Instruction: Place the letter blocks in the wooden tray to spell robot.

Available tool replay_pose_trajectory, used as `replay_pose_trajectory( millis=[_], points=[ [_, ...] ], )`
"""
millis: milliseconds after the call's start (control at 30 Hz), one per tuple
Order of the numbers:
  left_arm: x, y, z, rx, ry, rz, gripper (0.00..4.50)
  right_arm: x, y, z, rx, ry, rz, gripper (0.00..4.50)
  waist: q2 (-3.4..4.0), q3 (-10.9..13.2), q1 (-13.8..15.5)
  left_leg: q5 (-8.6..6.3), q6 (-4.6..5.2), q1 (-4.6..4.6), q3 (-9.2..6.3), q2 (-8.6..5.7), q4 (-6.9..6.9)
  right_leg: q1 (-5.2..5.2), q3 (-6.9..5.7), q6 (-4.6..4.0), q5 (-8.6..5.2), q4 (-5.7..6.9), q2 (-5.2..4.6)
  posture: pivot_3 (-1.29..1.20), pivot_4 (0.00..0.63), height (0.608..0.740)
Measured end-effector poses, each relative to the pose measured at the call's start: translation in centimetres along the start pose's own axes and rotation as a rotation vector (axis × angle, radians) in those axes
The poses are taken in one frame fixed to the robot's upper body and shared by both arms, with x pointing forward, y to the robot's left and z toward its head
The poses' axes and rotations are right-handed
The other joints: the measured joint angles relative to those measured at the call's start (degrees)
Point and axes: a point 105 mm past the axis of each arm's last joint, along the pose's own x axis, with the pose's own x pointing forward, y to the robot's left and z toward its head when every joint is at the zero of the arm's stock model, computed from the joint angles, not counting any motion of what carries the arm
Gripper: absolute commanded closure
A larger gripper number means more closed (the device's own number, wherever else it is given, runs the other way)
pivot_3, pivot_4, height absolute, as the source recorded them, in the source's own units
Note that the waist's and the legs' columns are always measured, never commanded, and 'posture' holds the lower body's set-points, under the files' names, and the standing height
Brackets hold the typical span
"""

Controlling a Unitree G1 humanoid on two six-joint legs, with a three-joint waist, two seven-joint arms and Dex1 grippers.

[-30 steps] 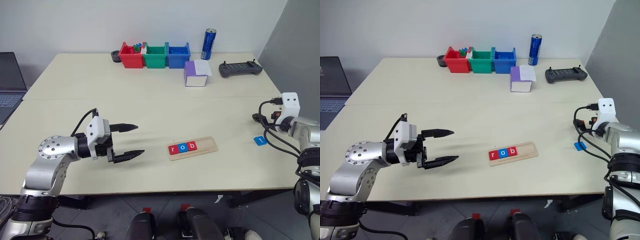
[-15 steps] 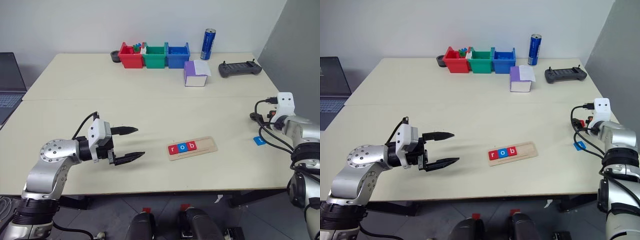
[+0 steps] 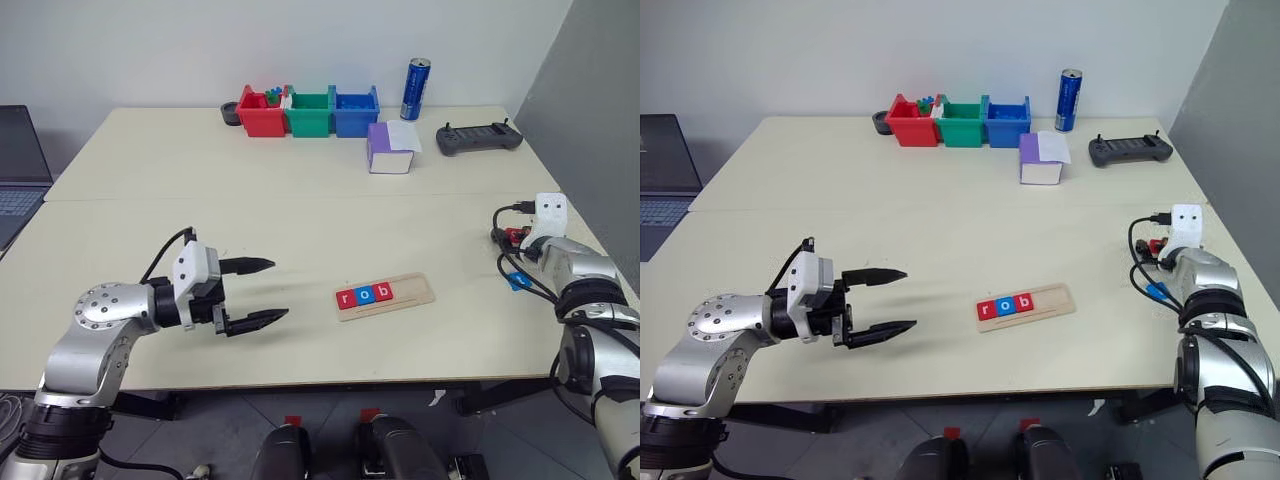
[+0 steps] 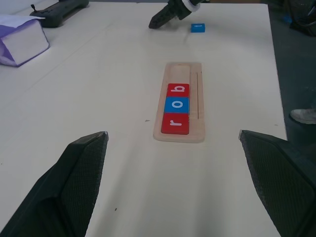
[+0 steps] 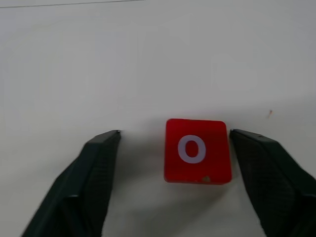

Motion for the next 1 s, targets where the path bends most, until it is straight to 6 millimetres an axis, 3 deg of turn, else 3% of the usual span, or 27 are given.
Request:
replay_pose_trajectory(
  millis=[133,167,233,333,500,567,700,867,1000],
  points=[
    [-0.3,0.1,0.0,0.0,0.006,0.007,0.0,-0.5,-0.1,-0.1,0.003,0.001,-0.011,3.05,0.0,0.0,0.2,0.0,0.0,-0.04,-0.02,0.0,-0.02,-0.01,-0.01,0.0,0.0,-0.03,-0.01,0.0,0.15,0.74],
    [-0.3,0.1,0.0,0.0,0.005,0.006,0.0,-0.9,-0.1,-0.2,0.009,0.0,-0.015,3.05,-0.01,0.0,0.3,0.0,0.0,-0.07,-0.04,0.0,-0.03,-0.02,-0.03,0.0,0.0,-0.05,-0.02,0.0,0.15,0.74],
    [-0.2,0.2,0.0,0.0,0.004,-0.003,0.0,-1.7,0.4,-0.6,0.046,-0.005,-0.022,3.05,-0.01,0.0,0.4,0.0,0.0,-0.09,-0.05,0.0,-0.06,-0.04,-0.03,0.0,0.0,-0.06,-0.02,0.0,0.15,0.74],
    [0.3,0.5,0.1,-0.003,0.0,-0.027,0.0,-3.8,2.9,-1.2,0.1,-0.02,-0.009,3.05,0.01,0.0,0.4,0.0,0.0,-0.12,-0.05,0.01,-0.1,-0.12,-0.03,0.0,0.0,-0.02,-0.02,0.0,0.15,0.74],
    [1.3,1.4,0.4,-0.001,-0.019,-0.079,0.0,-10.0,7.5,1.5,0.042,-0.144,0.021,3.05,0.03,0.0,0.0,0.0,0.0,-0.09,-0.05,0.05,-0.22,-0.18,-0.05,0.02,-0.01,0.01,0.03,0.0,0.15,0.74],
    [1.7,1.5,0.5,0.011,-0.018,-0.107,0.0,-11.8,9.6,1.0,0.038,-0.14,0.059,3.05,-0.11,-0.1,0.0,0.0,-0.01,-0.06,-0.09,0.06,-0.31,-0.18,-0.09,0.02,-0.01,-0.02,0.04,0.0,0.15,0.74],
    [2.4,1.8,0.5,0.016,-0.023,-0.14,0.0,-12.5,11.3,-2.1,0.024,-0.008,0.091,3.05,-0.12,-0.1,0.2,0.0,0.0,-0.13,-0.05,-0.02,-0.27,-0.18,-0.05,0.03,-0.01,-0.08,-0.01,0.0,0.15,0.74],
    [2.8,2.1,0.5,0.026,-0.029,-0.15,0.0,-12.5,10.9,-3.0,0.009,0.035,0.07,3.05,-0.12,-0.1,0.2,0.0,0.0,-0.14,-0.06,-0.02,-0.34,-0.18,-0.07,0.03,-0.01,-0.17,0.0,0.0,0.15,0.74],
    [2.8,1.9,0.4,0.023,-0.025,-0.16,0.0,-12.4,10.4,-4.4,0.006,0.07,0.057,1.71,-0.12,-0.1,0.1,0.0,0.0,-0.14,-0.06,-0.01,-0.39,-0.21,-0.08,0.02,-0.01,-0.19,0.02,0.0,0.15,0.74]
  ],
)
